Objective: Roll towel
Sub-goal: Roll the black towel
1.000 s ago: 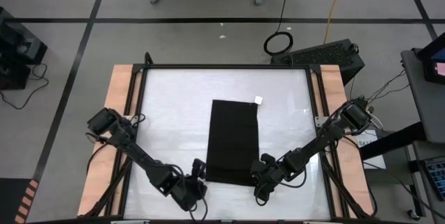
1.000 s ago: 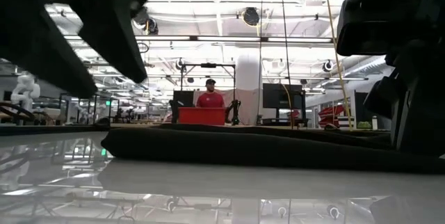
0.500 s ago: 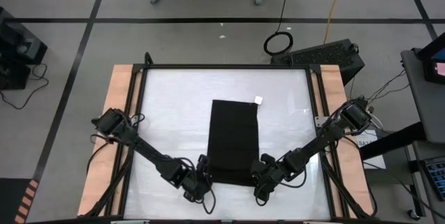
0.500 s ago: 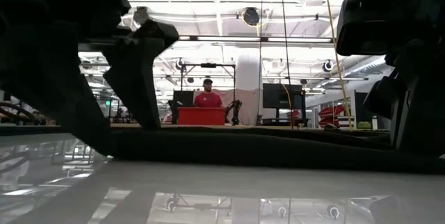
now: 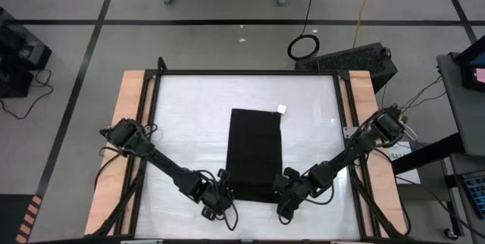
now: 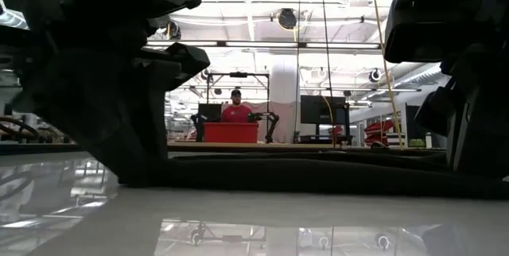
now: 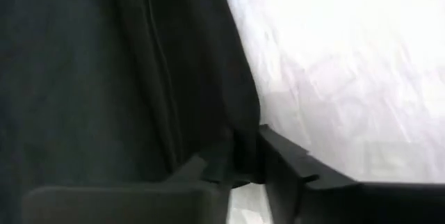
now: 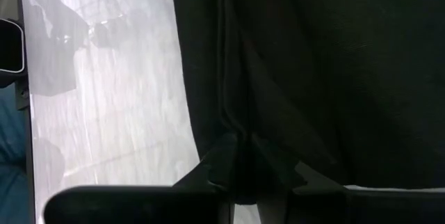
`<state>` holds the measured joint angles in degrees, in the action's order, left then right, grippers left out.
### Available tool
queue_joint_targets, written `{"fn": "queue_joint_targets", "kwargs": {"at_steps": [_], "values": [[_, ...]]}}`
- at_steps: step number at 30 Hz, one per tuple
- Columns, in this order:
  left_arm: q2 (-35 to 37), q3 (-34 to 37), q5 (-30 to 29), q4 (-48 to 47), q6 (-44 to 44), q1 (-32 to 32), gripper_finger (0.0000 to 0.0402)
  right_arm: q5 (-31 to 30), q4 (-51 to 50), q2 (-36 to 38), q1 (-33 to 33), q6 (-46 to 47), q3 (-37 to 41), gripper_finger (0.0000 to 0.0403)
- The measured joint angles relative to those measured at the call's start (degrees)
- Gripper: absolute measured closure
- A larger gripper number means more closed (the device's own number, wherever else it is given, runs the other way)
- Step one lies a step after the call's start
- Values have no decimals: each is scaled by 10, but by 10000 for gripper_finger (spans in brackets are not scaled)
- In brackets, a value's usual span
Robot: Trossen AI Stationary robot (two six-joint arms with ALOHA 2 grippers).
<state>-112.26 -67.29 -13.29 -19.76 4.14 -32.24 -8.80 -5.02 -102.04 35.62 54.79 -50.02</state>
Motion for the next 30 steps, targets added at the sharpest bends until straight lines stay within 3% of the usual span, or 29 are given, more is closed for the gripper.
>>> {"fn": "queue_joint_targets", "kwargs": {"at_steps": [2, 4, 8, 17, 24, 30], "values": [[0, 0, 0, -1, 0, 0, 378, 2, -1, 4, 0, -10, 0, 371], [0, 0, 0, -2, 0, 1, 392, 4, -4, 12, 1, -24, 1, 368], [0, 1, 3, -2, 12, 1, 393, 4, -4, 40, 6, -76, 1, 347], [0, 1, 22, -4, 46, 6, 398, -19, 5, 93, 46, -234, 1, 250], [0, 1, 53, -5, 79, 17, 399, -113, 44, 77, 94, -349, 1, 203], [0, 1, 77, -4, 90, 27, 399, -126, 133, 25, 111, -430, 0, 195]]}}
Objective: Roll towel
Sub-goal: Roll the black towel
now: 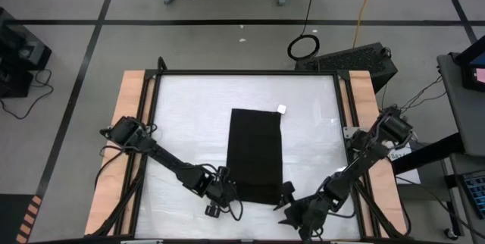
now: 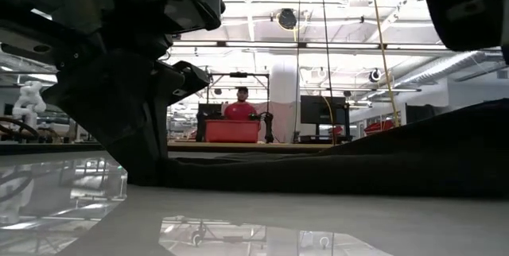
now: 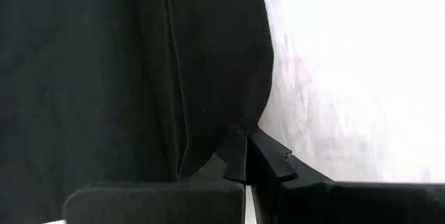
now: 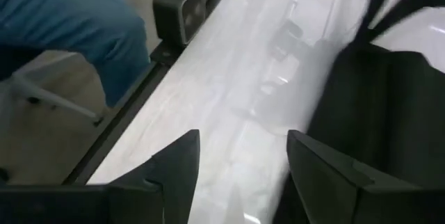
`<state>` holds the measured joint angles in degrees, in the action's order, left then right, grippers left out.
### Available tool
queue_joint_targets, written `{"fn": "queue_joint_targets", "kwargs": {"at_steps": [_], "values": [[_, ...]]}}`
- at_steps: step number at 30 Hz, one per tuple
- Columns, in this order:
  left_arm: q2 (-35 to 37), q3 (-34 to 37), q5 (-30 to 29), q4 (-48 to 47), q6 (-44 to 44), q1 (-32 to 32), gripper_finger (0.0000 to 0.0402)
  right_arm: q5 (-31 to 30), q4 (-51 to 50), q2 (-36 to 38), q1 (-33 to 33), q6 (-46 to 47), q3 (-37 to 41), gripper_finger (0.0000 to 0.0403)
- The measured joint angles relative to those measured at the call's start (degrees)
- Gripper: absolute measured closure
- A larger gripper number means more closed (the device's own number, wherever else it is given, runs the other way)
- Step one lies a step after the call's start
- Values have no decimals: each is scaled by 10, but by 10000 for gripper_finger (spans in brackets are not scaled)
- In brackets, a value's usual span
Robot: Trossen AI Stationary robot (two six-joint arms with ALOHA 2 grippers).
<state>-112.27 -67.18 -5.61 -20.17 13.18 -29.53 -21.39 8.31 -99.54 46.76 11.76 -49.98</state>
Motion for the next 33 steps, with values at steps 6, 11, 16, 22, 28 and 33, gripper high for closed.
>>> {"fn": "queue_joint_targets", "kwargs": {"at_steps": [6, 11, 16, 22, 28, 33], "values": [[0, 0, 2, 2, 0, 0, 400, -43, 4, -36, -1, -3, 0, 195], [0, 0, 9, 2, 0, 0, 400, -73, -24, -36, -3, -4, -1, 195], [6, 1, 10, 1, 1, 0, 400, -67, -64, -41, -14, 57, -1, 195], [9, 1, 11, 0, 1, 0, 400, -47, -76, -57, -18, 102, -1, 195], [19, 2, 11, 1, 6, -1, 400, -43, -75, -61, -19, 112, -1, 195], [52, 3, 5, 5, 6, -1, 400, -44, -86, -61, -24, 121, -2, 195]]}}
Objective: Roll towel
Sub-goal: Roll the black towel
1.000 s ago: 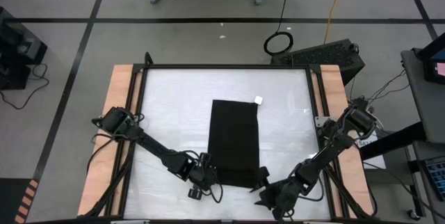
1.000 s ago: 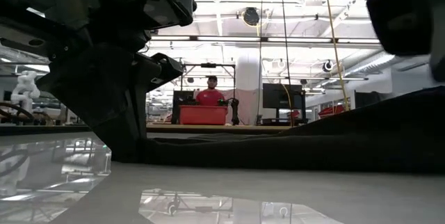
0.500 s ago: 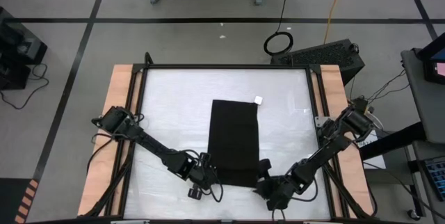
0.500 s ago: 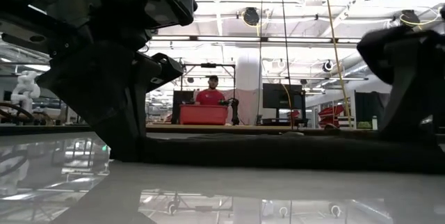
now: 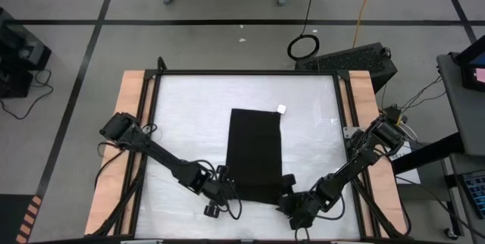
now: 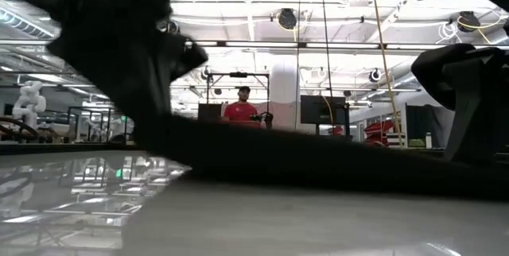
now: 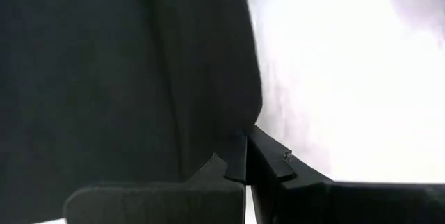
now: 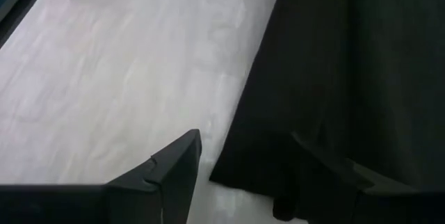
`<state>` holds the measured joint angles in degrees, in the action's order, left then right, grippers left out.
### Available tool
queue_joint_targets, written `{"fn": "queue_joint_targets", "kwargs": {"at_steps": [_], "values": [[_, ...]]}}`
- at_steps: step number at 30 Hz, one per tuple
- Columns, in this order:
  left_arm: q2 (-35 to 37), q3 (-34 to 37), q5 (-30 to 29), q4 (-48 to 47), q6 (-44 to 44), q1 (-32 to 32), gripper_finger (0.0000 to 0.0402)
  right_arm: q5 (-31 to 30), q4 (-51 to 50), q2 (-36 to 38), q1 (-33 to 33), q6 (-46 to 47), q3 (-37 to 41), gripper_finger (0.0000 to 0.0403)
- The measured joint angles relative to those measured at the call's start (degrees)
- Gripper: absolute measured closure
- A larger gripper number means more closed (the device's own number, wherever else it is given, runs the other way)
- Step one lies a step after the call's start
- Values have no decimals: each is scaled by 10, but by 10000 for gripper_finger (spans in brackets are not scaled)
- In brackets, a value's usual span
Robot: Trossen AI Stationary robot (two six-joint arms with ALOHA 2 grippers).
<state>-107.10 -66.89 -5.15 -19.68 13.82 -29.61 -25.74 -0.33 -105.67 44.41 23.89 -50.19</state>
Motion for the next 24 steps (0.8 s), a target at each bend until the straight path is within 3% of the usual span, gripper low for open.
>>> {"fn": "queue_joint_targets", "kwargs": {"at_steps": [8, 17, 21, 24], "values": [[38, -1, -10, 11, 16, 0, 400, -14, -32, -1, -6, 48, -1, 220], [38, -1, -11, 10, 29, 0, 400, -23, -41, -2, -9, 77, 0, 330], [38, -2, -11, -10, 48, 0, 400, 35, -39, 8, -12, 84, 1, 390], [38, -2, -13, -21, 55, 0, 400, 88, -29, 26, -14, 95, 2, 393]]}}
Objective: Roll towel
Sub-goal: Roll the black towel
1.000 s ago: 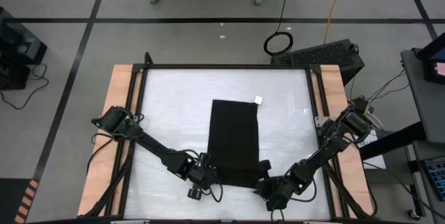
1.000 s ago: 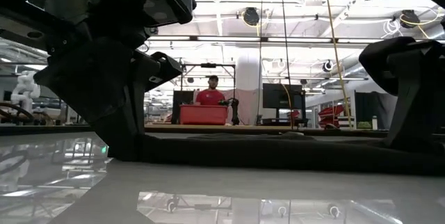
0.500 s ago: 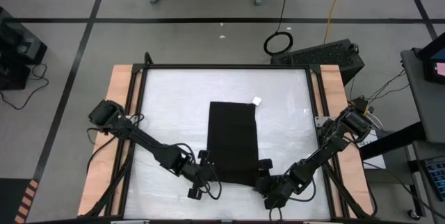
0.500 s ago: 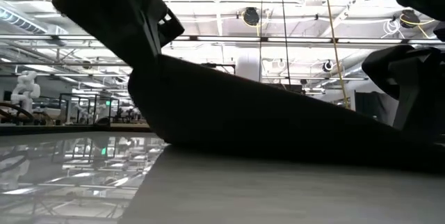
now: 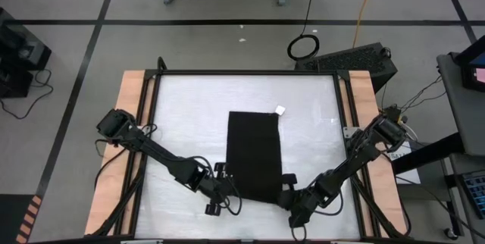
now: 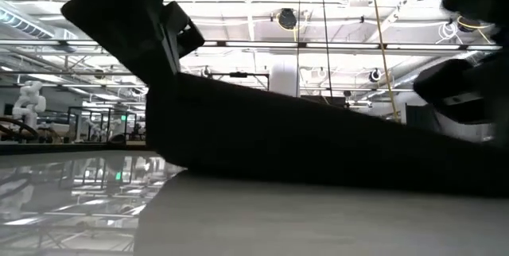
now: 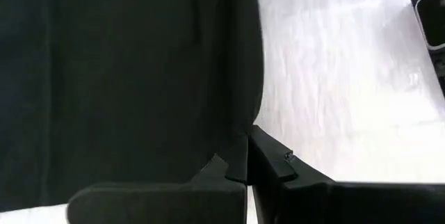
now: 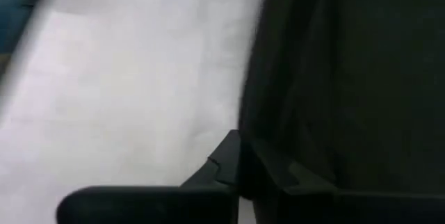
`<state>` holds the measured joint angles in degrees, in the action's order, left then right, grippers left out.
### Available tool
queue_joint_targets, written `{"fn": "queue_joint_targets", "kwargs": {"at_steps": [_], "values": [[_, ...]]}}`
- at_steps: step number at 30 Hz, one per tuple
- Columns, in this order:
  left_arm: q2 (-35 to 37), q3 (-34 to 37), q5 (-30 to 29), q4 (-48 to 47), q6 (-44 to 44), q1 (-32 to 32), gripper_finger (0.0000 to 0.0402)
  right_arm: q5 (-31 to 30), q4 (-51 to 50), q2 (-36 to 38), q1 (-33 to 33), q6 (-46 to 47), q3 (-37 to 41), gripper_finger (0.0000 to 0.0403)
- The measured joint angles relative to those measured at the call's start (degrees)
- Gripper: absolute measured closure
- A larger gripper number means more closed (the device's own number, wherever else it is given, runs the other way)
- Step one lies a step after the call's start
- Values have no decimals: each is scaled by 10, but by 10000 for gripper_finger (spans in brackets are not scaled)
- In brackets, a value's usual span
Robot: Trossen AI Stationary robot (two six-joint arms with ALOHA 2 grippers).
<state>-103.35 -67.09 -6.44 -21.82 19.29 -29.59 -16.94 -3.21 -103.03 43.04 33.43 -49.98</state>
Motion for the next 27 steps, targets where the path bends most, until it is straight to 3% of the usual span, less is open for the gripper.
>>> {"fn": "queue_joint_targets", "kwargs": {"at_steps": [11, 27], "values": [[-12, -2, 65, -1, 26, 0, 400, 172, 19, 58, -43, 73, 0, 398], [-44, -1, 112, -11, 30, 16, 400, 279, 21, 21, -105, 115, -1, 398]]}}
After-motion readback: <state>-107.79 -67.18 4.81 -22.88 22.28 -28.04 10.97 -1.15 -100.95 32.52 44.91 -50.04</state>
